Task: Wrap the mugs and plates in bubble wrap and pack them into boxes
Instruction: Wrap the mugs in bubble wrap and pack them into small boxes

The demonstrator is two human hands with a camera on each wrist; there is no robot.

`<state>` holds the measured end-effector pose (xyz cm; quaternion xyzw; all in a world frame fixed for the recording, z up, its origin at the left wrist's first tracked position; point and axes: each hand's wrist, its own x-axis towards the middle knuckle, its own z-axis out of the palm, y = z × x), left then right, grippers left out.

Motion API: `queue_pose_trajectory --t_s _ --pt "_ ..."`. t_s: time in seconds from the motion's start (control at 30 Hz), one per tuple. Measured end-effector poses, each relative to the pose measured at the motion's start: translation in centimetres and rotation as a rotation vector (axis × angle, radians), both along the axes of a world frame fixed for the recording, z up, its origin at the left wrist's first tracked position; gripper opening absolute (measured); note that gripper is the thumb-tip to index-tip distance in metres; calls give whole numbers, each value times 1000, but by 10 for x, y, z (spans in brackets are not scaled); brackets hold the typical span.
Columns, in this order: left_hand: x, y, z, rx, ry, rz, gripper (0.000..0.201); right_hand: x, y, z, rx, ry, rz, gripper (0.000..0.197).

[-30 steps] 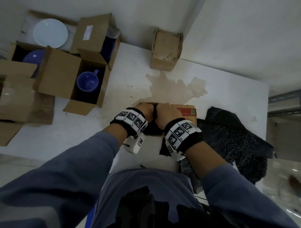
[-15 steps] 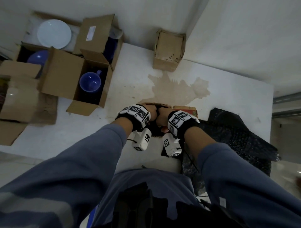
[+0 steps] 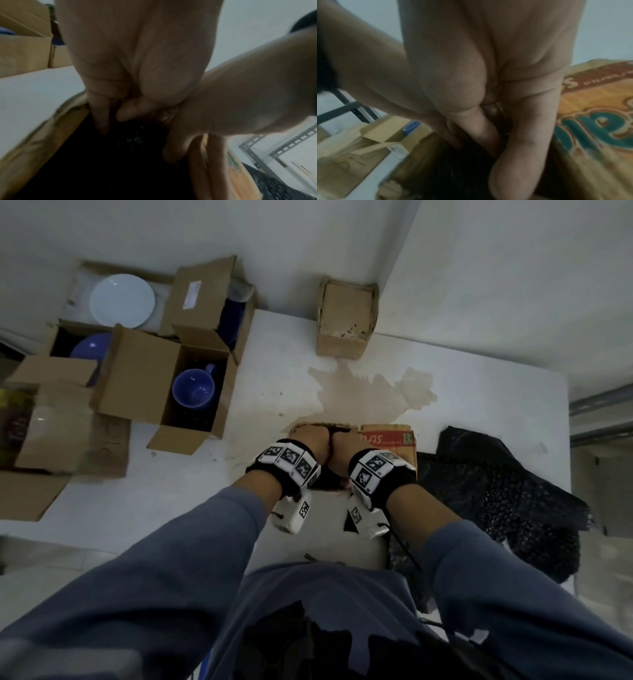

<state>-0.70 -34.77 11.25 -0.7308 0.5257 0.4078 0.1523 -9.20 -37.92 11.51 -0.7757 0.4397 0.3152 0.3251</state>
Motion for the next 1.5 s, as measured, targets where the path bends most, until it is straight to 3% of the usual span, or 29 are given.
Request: queue_pose_trajectory --t_s 0.17,0.27,0.43,0.6,0.73,0.9,1.03,1.13,1.2,1.27,1.33,1.5 --pt "6 -12 0 26 -7 -44 28 -8 0 14 -16 -47 -64 26" --pt "8 -21 -7 29 35 -34 14 -10 0 1 69 -24 -95 26" --pt "11 -20 -7 95 138 61 30 -15 -10 -45 102 23 -83 24" --pt "9 -2 0 50 161 140 36 -9 1 8 235 -2 -130 14" --pt "8 8 11 -19 184 206 38 -12 1 29 270 -47 -243 33" --pt "8 24 24 -78 222 338 35 -32 15 55 239 -139 -271 70" --pt "4 30 12 -2 350 485 40 -39 27 58 110 -154 -169 46" --pt "5 32 0 24 445 564 70 -38 37 53 -24 -162 -44 34" --pt "10 33 -28 23 486 599 77 -38 39 48 -23 -168 -56 32" --pt "13 34 -41 27 507 604 67 -41 38 42 21 -129 -101 44" --pt "10 36 -24 24 512 603 62 -45 37 37 55 -83 -94 54" --pt "4 44 8 -66 352 367 57 -44 41 34 -26 -52 -8 48"
